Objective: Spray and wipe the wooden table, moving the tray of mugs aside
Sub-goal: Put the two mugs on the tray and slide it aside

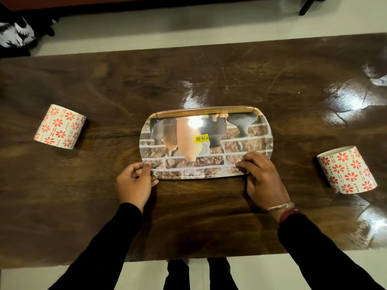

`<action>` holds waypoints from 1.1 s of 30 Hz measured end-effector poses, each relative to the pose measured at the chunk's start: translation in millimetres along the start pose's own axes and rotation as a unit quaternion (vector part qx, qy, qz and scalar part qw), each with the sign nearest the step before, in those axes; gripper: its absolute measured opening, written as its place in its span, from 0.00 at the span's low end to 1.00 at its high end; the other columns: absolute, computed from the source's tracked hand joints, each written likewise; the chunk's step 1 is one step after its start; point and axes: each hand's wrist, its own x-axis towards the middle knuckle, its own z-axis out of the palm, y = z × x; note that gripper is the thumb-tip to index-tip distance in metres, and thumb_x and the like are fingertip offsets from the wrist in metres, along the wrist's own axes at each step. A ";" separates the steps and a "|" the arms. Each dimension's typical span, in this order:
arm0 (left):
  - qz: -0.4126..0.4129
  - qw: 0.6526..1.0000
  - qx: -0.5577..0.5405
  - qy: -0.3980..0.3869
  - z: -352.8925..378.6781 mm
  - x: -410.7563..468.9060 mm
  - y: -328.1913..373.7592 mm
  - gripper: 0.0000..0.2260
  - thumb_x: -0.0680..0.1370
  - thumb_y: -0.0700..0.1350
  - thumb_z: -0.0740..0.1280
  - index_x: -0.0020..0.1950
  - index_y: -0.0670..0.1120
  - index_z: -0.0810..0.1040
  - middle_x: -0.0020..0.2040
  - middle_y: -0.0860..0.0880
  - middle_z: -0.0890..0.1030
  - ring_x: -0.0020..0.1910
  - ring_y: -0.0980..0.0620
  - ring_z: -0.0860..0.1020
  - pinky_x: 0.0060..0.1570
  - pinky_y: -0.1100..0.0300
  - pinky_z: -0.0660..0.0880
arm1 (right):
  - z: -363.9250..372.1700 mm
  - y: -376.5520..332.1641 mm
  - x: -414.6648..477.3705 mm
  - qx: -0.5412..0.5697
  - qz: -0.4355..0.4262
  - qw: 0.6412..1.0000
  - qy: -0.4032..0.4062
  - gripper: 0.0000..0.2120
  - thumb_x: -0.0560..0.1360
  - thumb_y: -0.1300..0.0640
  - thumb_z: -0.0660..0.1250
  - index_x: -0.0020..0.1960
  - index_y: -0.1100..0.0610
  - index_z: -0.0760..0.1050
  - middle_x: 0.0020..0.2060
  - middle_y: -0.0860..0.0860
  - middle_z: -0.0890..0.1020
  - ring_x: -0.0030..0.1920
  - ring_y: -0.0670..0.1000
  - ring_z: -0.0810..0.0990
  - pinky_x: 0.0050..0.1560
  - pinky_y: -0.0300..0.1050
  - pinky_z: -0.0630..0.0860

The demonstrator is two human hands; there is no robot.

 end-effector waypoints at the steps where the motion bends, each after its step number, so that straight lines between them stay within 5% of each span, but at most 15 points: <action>1: 0.001 1.000 -0.003 -0.002 -0.1 -2.7 -0.9 0.05 0.80 0.45 0.72 0.53 0.45 0.83 0.44 0.44 0.85 0.34 0.54 0.84 0.46 0.53 0.84 | 0.9 1.2 -0.7 -0.001 -0.002 1.000 0.000 0.19 0.70 0.71 0.61 0.56 0.64 0.83 0.54 0.56 0.79 0.58 0.59 0.79 0.60 0.56 0.77; 4: 0.013 1.000 -0.006 -0.008 0.7 -11.7 -2.8 0.04 0.80 0.46 0.71 0.47 0.46 0.82 0.40 0.45 0.84 0.33 0.55 0.83 0.47 0.54 0.83 | 0.2 0.3 -0.6 0.002 0.026 1.000 -0.009 0.21 0.68 0.76 0.65 0.57 0.64 0.83 0.55 0.55 0.79 0.60 0.58 0.78 0.63 0.58 0.76; 8: 0.025 0.999 -0.023 0.002 -2.8 -20.7 -7.1 0.10 0.80 0.49 0.71 0.51 0.42 0.82 0.41 0.43 0.85 0.33 0.57 0.83 0.47 0.53 0.85 | -3.4 -5.3 -13.3 0.012 0.035 0.999 0.029 0.23 0.69 0.74 0.68 0.63 0.64 0.81 0.61 0.58 0.80 0.69 0.59 0.76 0.74 0.58 0.71; 11: 0.020 0.999 -0.037 0.013 -9.8 -29.1 -15.8 0.13 0.80 0.50 0.70 0.53 0.40 0.82 0.40 0.43 0.84 0.31 0.58 0.83 0.48 0.50 0.84 | -11.9 -28.4 -34.5 0.086 0.212 0.956 0.182 0.15 0.73 0.65 0.76 0.58 0.59 0.81 0.53 0.55 0.83 0.56 0.44 0.81 0.61 0.43 0.77; 12: 0.021 0.999 -0.034 0.016 -12.7 -32.8 -19.8 0.12 0.80 0.50 0.70 0.52 0.41 0.82 0.40 0.43 0.84 0.30 0.58 0.83 0.50 0.48 0.83 | -16.3 -35.9 -36.5 0.171 0.330 0.895 0.245 0.12 0.73 0.60 0.79 0.55 0.57 0.81 0.47 0.53 0.83 0.48 0.40 0.82 0.55 0.42 0.79; 13: 0.022 0.999 -0.027 0.018 -15.8 -36.4 -24.1 0.10 0.80 0.49 0.71 0.51 0.42 0.82 0.39 0.43 0.84 0.30 0.59 0.82 0.52 0.46 0.83 | -20.5 -39.6 -36.9 0.283 0.439 0.798 0.300 0.13 0.73 0.52 0.79 0.53 0.56 0.81 0.43 0.53 0.84 0.42 0.40 0.83 0.51 0.44 0.80; 16: 0.017 1.000 -0.007 0.023 -19.6 -45.2 -35.7 0.06 0.80 0.50 0.71 0.45 0.48 0.81 0.39 0.44 0.84 0.28 0.61 0.82 0.56 0.43 0.82 | -51.9 -41.7 -31.7 0.492 0.585 0.506 0.399 0.37 0.68 0.31 0.73 0.61 0.61 0.75 0.49 0.59 0.85 0.46 0.55 0.89 0.53 0.53 0.84; 18: 0.013 0.999 -0.005 0.032 -22.9 -46.7 -40.5 0.07 0.79 0.50 0.71 0.45 0.49 0.81 0.40 0.45 0.84 0.27 0.62 0.81 0.58 0.41 0.81 | -58.9 -5.6 -42.3 0.632 0.541 0.397 0.388 0.52 0.60 0.24 0.71 0.71 0.55 0.64 0.55 0.64 0.81 0.53 0.62 0.87 0.61 0.57 0.82; 19: 0.008 0.999 -0.002 0.031 -20.2 -49.0 -41.5 0.07 0.79 0.51 0.71 0.45 0.49 0.81 0.40 0.45 0.84 0.27 0.62 0.81 0.58 0.40 0.81 | -59.3 24.1 -51.3 0.710 0.506 0.292 0.394 0.54 0.59 0.22 0.70 0.74 0.49 0.58 0.59 0.69 0.76 0.57 0.67 0.84 0.66 0.62 0.79; 21: 0.004 0.999 0.005 0.034 -14.8 -52.9 -41.9 0.07 0.79 0.50 0.71 0.46 0.48 0.81 0.40 0.45 0.84 0.26 0.63 0.81 0.58 0.42 0.81 | -51.2 67.3 -49.7 0.665 0.623 0.242 0.334 0.42 0.70 0.22 0.62 0.77 0.38 0.53 0.68 0.77 0.66 0.59 0.80 0.77 0.66 0.76 0.72; 23: 0.013 0.999 0.016 0.047 -9.1 -55.4 -40.7 0.08 0.79 0.51 0.71 0.44 0.49 0.81 0.38 0.45 0.84 0.26 0.64 0.80 0.55 0.44 0.82 | -88.1 62.9 -25.6 0.665 0.590 0.242 0.389 0.38 0.76 0.26 0.59 0.72 0.55 0.63 0.60 0.69 0.72 0.49 0.73 0.79 0.62 0.70 0.77; 24: 0.019 0.998 0.019 0.054 -6.1 -55.9 -39.7 0.09 0.79 0.51 0.71 0.43 0.49 0.80 0.38 0.44 0.83 0.25 0.64 0.80 0.53 0.47 0.82 | -101.2 50.7 -12.2 0.610 0.606 0.293 0.419 0.35 0.77 0.28 0.61 0.63 0.59 0.68 0.53 0.63 0.73 0.47 0.66 0.77 0.63 0.64 0.77; 26: 0.029 0.997 0.025 0.060 -0.9 -56.1 -37.2 0.09 0.79 0.52 0.71 0.44 0.47 0.81 0.38 0.43 0.83 0.26 0.63 0.80 0.45 0.55 0.82 | -114.5 47.8 5.9 0.594 0.561 0.328 0.474 0.25 0.78 0.33 0.63 0.50 0.56 0.72 0.52 0.58 0.76 0.51 0.60 0.78 0.64 0.57 0.78; 29: 0.038 0.998 0.032 0.045 3.9 -55.3 -37.1 0.09 0.79 0.52 0.72 0.43 0.48 0.81 0.37 0.43 0.83 0.31 0.55 0.82 0.46 0.55 0.81 | -102.4 53.6 4.8 0.589 0.528 0.379 0.480 0.15 0.77 0.39 0.65 0.51 0.50 0.76 0.52 0.51 0.82 0.64 0.56 0.81 0.51 0.53 0.83; 33: 0.037 0.998 0.030 0.027 1.7 -54.8 -38.1 0.11 0.78 0.54 0.72 0.45 0.46 0.81 0.38 0.43 0.84 0.35 0.51 0.83 0.35 0.66 0.79 | -92.5 20.6 10.0 0.468 0.533 0.503 0.493 0.24 0.68 0.47 0.80 0.55 0.57 0.75 0.51 0.52 0.85 0.49 0.49 0.88 0.43 0.56 0.87</action>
